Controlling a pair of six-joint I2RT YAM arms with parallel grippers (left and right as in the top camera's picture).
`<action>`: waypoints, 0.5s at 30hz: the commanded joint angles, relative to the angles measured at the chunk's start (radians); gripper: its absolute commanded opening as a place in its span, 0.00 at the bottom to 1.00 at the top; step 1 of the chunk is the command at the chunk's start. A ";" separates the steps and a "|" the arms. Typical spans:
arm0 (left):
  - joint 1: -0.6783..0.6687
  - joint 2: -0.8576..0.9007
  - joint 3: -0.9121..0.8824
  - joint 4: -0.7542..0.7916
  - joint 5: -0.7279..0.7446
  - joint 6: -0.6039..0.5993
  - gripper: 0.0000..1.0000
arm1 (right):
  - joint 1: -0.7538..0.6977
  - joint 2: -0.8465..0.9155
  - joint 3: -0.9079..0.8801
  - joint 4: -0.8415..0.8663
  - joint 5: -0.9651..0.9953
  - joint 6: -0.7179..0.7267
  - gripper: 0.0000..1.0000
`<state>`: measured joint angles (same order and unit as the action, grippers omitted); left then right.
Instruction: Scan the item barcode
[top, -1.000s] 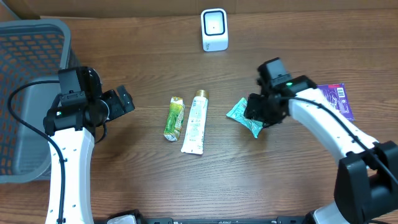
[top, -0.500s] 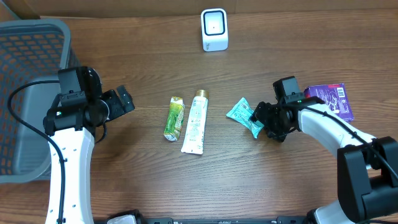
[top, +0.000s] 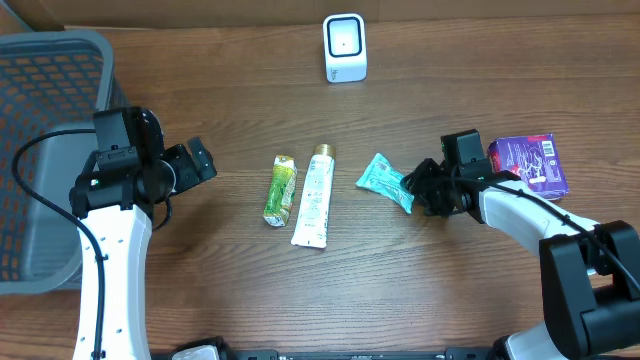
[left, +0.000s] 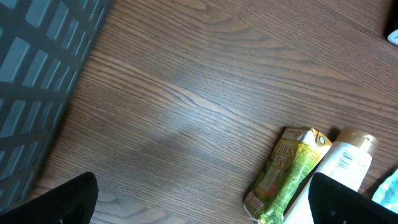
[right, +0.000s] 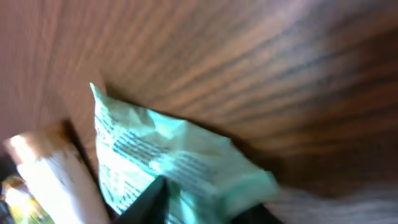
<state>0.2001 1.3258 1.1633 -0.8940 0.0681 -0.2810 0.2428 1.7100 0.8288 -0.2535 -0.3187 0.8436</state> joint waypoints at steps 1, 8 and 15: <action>0.001 -0.010 -0.003 0.001 0.003 0.019 1.00 | 0.003 -0.002 -0.007 0.035 0.008 -0.076 0.14; 0.001 -0.010 -0.003 0.001 0.003 0.019 1.00 | -0.004 -0.003 0.005 0.120 -0.225 -0.253 0.04; 0.001 -0.010 -0.003 0.002 0.003 0.019 1.00 | -0.074 -0.002 0.017 0.103 -0.254 -0.355 0.05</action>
<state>0.2001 1.3258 1.1633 -0.8940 0.0681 -0.2810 0.2089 1.7103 0.8272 -0.1585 -0.5301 0.5858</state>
